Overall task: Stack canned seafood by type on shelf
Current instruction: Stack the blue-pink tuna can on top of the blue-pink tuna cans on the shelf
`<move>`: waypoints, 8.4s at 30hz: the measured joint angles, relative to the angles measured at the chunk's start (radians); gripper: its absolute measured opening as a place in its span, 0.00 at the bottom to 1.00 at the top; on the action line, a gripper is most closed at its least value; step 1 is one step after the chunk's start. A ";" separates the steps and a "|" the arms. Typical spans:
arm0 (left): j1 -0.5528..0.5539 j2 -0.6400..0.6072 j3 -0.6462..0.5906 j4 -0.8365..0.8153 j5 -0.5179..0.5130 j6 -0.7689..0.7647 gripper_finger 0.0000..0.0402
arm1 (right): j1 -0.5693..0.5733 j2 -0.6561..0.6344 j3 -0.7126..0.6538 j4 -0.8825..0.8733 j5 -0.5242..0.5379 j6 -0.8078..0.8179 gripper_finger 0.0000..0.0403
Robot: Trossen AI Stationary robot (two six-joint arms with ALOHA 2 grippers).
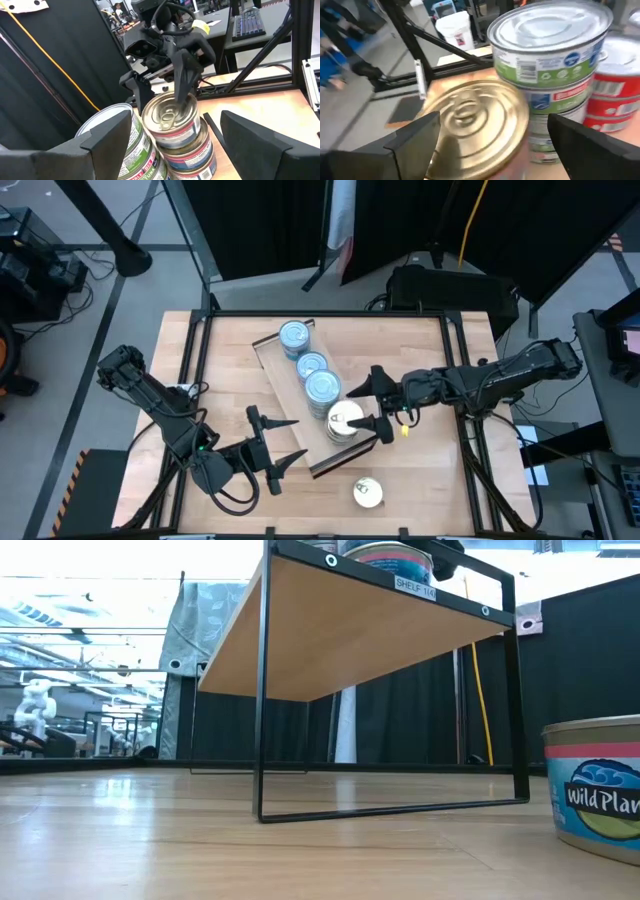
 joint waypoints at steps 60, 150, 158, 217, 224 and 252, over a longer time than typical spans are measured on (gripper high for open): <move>0.007 0.600 0.335 0.193 0.444 -0.224 0.15 | 0.802 0.368 -0.113 -0.125 0.417 0.716 0.27; 0.082 0.858 0.336 0.093 0.362 -0.552 0.01 | 0.793 0.518 -0.111 0.083 0.575 0.563 0.00; 0.071 0.855 0.335 0.086 0.363 -0.553 0.01 | 0.793 0.518 -0.111 0.083 0.574 0.563 0.00; 0.055 0.756 0.335 0.076 0.358 -0.523 0.02 | 0.783 0.571 -0.116 -0.006 0.517 0.641 0.00; 0.056 0.756 0.335 0.075 0.360 -0.525 0.02 | 0.788 0.566 -0.113 -0.012 0.527 0.662 0.00; 0.053 0.737 0.333 0.163 0.645 -0.180 0.02 | 0.915 0.684 0.421 -0.593 0.611 1.308 0.08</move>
